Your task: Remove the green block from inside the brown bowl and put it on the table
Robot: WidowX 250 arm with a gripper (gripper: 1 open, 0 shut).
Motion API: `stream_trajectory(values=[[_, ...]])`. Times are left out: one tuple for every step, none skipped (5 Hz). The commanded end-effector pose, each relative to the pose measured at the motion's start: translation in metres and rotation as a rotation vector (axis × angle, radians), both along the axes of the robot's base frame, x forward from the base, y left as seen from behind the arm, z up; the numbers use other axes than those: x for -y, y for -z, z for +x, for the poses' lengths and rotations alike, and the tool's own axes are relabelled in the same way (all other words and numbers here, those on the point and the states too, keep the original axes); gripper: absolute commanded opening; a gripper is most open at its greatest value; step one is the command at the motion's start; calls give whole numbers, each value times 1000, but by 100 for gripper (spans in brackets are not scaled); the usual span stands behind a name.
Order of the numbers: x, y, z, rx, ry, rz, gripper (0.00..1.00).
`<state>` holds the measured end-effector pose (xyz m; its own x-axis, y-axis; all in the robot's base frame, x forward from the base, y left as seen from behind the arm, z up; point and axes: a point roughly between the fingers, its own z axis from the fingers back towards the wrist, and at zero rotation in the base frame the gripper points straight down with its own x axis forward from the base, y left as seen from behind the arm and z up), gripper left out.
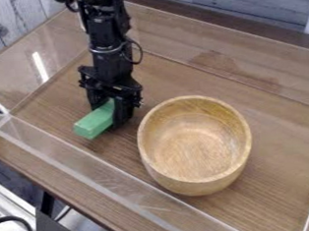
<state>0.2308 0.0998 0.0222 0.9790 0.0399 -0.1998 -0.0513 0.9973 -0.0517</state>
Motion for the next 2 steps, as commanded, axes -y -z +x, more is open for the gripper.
stream_trajectory(values=[[-6, -19, 6, 60, -13, 26, 0], [-6, -21, 6, 62, -17, 25, 0]])
